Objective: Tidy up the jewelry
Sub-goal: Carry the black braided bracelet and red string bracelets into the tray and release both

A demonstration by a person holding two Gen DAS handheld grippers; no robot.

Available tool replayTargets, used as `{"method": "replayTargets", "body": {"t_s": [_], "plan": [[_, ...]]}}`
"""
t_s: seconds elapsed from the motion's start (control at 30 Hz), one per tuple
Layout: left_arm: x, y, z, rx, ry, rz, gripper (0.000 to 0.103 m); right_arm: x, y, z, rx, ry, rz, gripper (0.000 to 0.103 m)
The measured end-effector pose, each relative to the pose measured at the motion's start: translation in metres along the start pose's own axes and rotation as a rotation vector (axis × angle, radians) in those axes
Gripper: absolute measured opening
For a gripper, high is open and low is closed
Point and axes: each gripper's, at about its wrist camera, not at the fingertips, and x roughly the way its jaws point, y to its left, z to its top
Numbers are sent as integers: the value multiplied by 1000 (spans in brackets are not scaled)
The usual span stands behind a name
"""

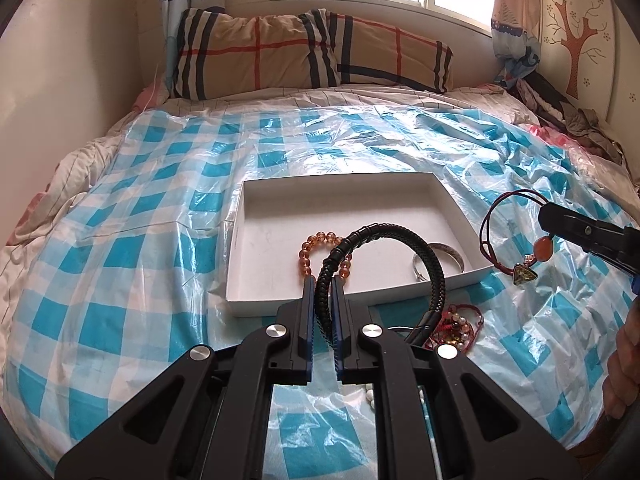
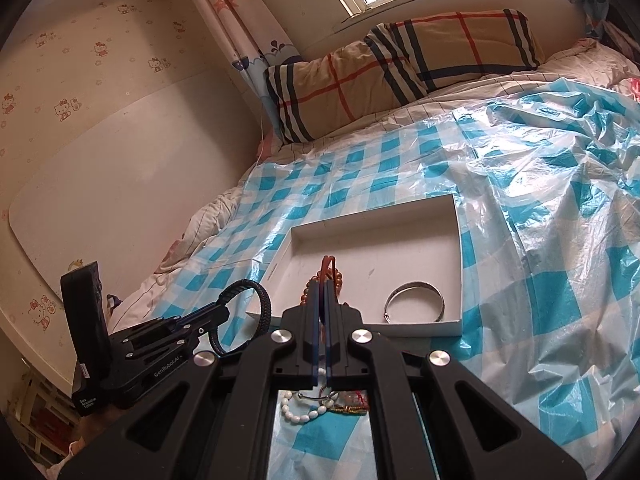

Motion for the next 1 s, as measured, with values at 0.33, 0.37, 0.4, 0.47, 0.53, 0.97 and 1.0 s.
{"method": "replayTargets", "body": {"t_s": [0.33,0.37,0.4,0.47,0.53,0.97,1.0], "plan": [[40,3,15,-15,13,0,7,34,-16,11,3,-8,-23,3],[44,3,16,-16,13,0,7,37,-18,11,2,-9,-26,3],[48,3,18,-17,13,0,7,41,-20,12,1,-10,-30,3],[59,1,22,-21,15,2,7,51,-23,12,-6,-4,-41,3],[78,-2,24,-15,54,1,7,65,-28,11,-7,38,-58,3],[76,6,8,-59,81,7,17,46,-49,-9,27,98,-100,3],[76,6,10,-58,79,2,17,45,-48,-6,22,89,-97,3]]}}
